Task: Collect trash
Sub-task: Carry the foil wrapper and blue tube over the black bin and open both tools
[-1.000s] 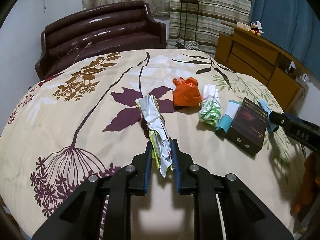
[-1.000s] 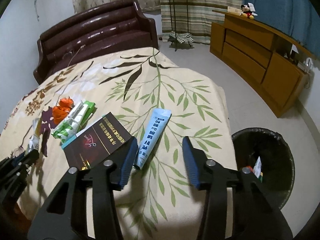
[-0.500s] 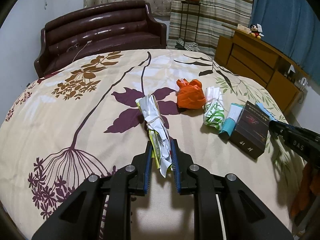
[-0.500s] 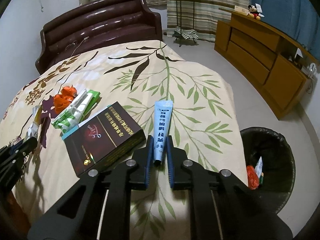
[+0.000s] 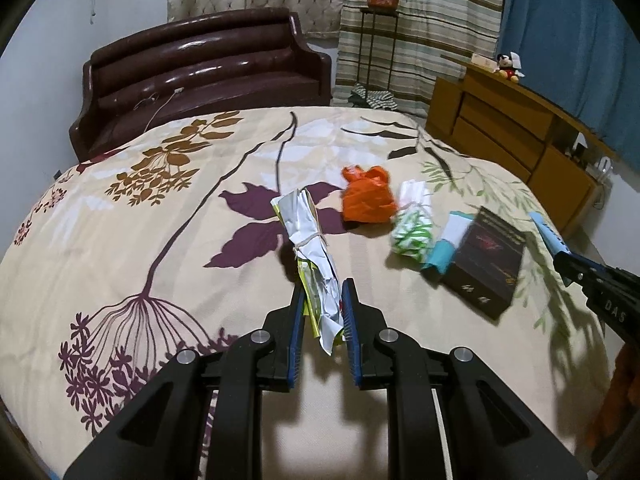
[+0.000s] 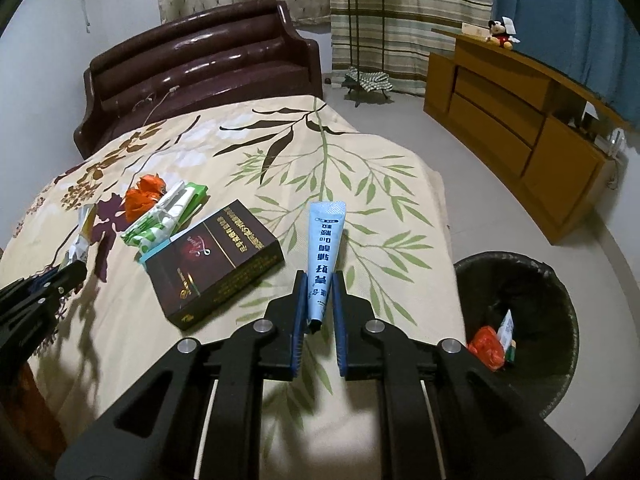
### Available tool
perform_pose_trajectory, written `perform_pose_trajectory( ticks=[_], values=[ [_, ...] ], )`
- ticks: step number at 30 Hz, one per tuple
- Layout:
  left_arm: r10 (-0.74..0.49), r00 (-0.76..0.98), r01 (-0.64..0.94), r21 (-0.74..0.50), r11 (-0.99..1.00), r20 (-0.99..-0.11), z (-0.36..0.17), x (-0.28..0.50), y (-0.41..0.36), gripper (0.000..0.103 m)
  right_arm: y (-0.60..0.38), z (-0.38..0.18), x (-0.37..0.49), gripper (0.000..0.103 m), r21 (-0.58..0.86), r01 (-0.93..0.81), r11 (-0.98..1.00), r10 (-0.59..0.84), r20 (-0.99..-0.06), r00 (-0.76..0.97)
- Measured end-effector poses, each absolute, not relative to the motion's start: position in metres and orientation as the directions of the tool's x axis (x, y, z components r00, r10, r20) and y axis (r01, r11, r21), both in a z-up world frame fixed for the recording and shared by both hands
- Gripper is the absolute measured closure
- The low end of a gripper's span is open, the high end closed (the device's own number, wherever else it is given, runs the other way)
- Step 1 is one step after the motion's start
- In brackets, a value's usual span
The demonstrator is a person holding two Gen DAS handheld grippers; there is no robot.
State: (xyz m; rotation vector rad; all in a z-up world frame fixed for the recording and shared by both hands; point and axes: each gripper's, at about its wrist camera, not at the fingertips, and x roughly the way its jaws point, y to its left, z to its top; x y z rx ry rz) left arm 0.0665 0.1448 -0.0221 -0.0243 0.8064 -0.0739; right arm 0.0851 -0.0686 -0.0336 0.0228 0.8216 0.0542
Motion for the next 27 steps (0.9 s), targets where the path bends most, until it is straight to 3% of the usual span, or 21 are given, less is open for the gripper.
perform_pose_trajectory(
  ticks=[10,27],
  values=[
    [-0.151,0.711,0.146,-0.066,0.987,-0.687,-0.006,0.05,0.1,0.084,-0.096,-0.02,0.056,0.091,0.05,-0.011,0.999,0.043,-0.696,0.717],
    [-0.305,0.681,0.361,-0.057,0.931,-0.666,-0.002,0.039,-0.02,0.084,-0.189,-0.016,0.023,0.091,0.024,0.157,0.987,-0.102,-0.664,0.741]
  ],
)
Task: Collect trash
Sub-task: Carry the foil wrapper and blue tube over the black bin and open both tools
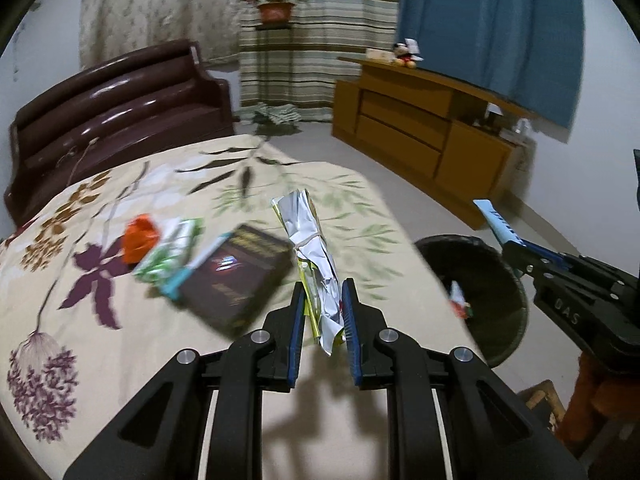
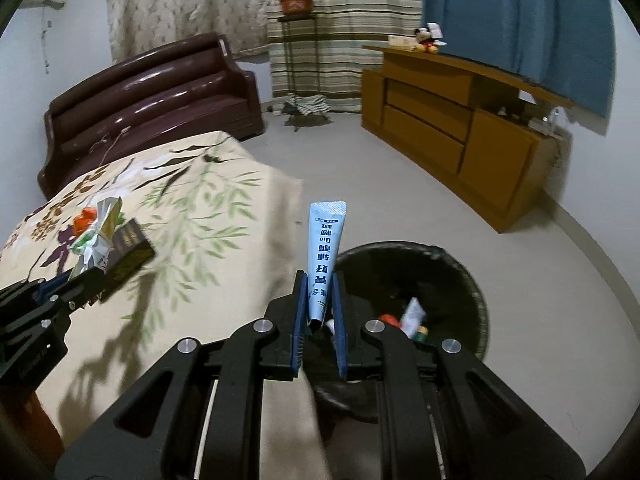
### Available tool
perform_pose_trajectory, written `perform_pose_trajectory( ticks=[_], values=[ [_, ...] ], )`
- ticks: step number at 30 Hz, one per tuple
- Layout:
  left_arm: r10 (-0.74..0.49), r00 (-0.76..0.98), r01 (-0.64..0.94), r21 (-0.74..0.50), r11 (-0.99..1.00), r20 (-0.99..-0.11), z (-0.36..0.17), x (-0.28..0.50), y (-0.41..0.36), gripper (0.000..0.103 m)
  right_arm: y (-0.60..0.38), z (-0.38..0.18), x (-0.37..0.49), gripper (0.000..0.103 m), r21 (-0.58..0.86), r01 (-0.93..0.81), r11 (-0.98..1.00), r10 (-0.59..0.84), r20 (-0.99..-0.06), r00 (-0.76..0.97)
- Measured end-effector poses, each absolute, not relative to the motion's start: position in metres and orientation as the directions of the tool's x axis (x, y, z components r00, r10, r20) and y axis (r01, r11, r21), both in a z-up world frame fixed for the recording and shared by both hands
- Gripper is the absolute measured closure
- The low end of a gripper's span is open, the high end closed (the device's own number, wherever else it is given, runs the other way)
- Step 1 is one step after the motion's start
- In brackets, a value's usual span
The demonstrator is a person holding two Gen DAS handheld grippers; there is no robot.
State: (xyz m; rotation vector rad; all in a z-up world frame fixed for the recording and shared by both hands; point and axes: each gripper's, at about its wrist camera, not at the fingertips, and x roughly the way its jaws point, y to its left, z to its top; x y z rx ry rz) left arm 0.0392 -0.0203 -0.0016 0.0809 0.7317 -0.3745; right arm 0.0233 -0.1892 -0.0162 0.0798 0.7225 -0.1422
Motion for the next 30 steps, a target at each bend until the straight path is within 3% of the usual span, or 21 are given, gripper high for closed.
perform_pose_trajectory(
  ticks=[10,30],
  values=[
    [-0.365,0.656,0.47,-0.021,0.882,-0.66,-0.006,0.045,-0.09,0.084,-0.233,-0.024,0.02,0.091,0.034,0.226,0.974,-0.147,-0.666,0.732],
    [-0.344,0.643,0.506,0.043,0.861,-0.684,-0.023,0.064,-0.151,0.084,-0.281,-0.043,0.032,0.09,0.078,0.287,0.955,-0.161,-0.676,0.719]
  ],
)
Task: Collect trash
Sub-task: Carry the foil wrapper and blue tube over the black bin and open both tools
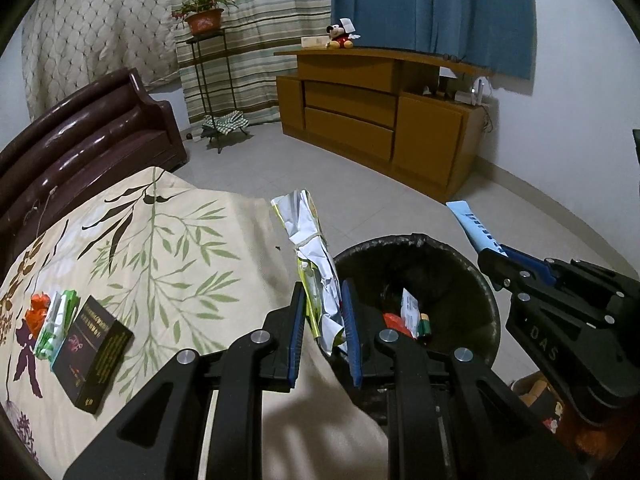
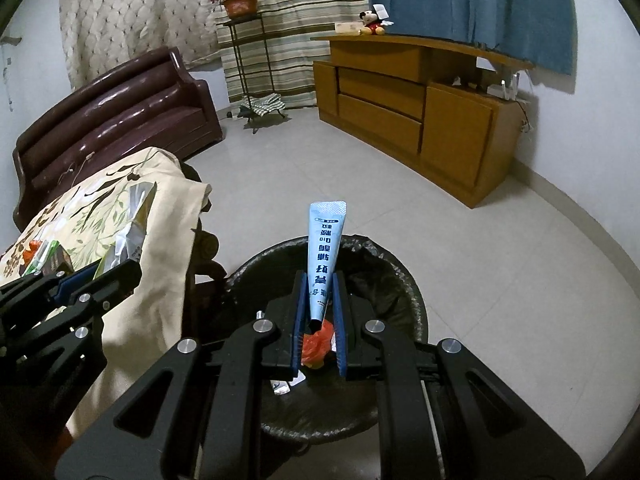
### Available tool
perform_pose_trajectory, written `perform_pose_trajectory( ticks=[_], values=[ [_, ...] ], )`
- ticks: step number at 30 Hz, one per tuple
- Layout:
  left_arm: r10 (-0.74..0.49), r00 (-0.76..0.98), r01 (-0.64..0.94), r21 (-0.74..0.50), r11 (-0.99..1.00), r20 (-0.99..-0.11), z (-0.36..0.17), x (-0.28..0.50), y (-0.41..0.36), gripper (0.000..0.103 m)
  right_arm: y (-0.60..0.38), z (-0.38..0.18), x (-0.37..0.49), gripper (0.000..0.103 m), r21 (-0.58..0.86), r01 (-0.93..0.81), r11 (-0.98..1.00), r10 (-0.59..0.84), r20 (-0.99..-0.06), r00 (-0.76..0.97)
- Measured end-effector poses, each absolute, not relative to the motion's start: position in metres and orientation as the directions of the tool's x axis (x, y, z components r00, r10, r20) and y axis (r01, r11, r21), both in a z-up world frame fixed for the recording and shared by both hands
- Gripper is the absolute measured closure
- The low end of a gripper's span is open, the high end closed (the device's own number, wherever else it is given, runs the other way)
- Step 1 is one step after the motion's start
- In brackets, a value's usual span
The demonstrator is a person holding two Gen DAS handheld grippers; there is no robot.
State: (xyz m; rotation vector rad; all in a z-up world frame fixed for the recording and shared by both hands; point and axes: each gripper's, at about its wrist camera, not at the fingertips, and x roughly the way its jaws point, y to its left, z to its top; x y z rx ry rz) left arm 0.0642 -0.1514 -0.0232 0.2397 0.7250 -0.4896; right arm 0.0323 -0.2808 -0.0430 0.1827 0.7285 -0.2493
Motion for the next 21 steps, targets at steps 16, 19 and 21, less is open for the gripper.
perform_pose_trajectory(
  ticks=[16,19,21],
  values=[
    [-0.31,0.642,0.498,0.074,0.864,-0.702,-0.033,0.075,-0.167,0.079,-0.297,-0.052,0.037,0.08,0.102,0.304,0.947,-0.156,-0.681,0.715],
    [-0.308,0.642,0.495,0.072,0.866,-0.702,-0.032,0.076,-0.167,0.072,-0.299,-0.054,0.036,0.074,0.108,0.315,0.943,-0.16,-0.682,0.714],
    [-0.309,0.641,0.495,0.071,0.866,-0.702,-0.032,0.076,-0.167,0.067,-0.299,-0.054,0.036,0.073,0.108,0.319,0.942,-0.163,-0.683,0.712]
  ],
)
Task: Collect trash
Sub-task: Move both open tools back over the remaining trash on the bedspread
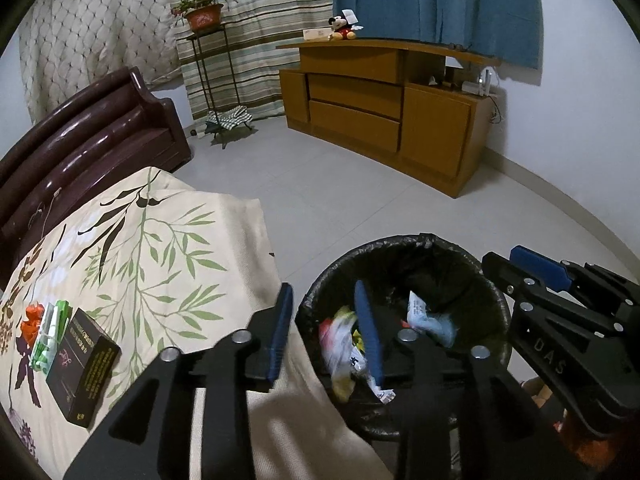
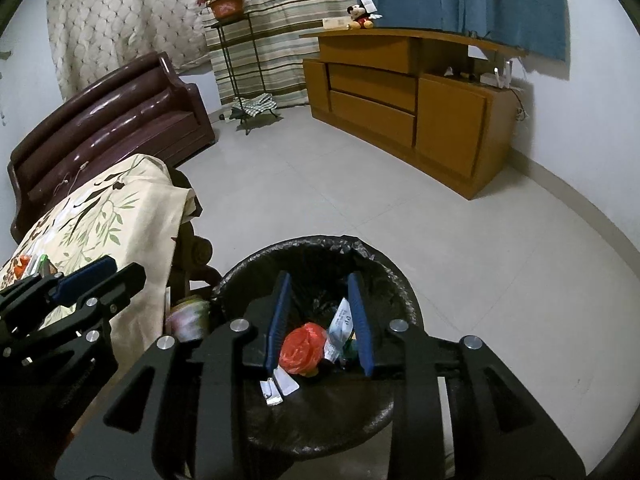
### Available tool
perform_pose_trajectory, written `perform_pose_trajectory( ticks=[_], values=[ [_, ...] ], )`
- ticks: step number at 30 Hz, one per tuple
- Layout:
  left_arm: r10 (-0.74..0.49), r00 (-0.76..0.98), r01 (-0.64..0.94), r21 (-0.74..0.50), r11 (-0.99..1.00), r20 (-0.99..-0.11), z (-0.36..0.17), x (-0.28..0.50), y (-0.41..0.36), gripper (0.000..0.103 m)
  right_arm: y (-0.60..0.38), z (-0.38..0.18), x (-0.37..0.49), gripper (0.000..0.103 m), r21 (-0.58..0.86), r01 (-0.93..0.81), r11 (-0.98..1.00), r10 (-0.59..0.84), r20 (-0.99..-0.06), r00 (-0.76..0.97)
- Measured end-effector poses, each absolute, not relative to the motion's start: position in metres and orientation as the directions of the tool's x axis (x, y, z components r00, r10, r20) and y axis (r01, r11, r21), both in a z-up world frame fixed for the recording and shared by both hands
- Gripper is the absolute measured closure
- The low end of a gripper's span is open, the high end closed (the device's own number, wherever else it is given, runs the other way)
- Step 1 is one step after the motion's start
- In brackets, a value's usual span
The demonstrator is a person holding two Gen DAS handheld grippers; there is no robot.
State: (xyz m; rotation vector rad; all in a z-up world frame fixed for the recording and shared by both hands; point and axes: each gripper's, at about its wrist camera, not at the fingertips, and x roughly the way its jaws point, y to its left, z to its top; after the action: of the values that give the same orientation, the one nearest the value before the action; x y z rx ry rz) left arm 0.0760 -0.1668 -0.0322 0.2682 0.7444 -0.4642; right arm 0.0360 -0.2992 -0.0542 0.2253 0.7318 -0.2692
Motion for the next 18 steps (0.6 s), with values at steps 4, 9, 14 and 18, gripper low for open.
perform_pose_trajectory(
  ticks=[4,9,14,18],
  values=[
    [-0.309,0.642,0.49,0.065,0.87,-0.702,-0.0314,0.0781,-0.1652,0.059,-0.2995,-0.0538,0.0358,0.072,0.108,0.325,0.94,-0.167,-0.683,0.711],
    [-0.309,0.642,0.487,0.062,0.871,-0.702,-0.0312,0.0785,-0.1639,0.059,-0.2991,-0.0534,0.0361,0.067,0.109,0.331,0.937,-0.172,-0.683,0.71],
    [-0.309,0.643,0.483,0.058,0.874,-0.701,-0.0312,0.0796,-0.1604,0.054,-0.2989,-0.0538,0.0358,0.064,0.11,0.331,0.937,-0.17,-0.685,0.708],
    [-0.308,0.646,0.48,0.058,0.875,-0.698,-0.0314,0.0801,-0.1571,0.053,-0.2993,-0.0544,0.0352,0.059,0.11,0.334,0.936,-0.172,-0.684,0.708]
  ],
)
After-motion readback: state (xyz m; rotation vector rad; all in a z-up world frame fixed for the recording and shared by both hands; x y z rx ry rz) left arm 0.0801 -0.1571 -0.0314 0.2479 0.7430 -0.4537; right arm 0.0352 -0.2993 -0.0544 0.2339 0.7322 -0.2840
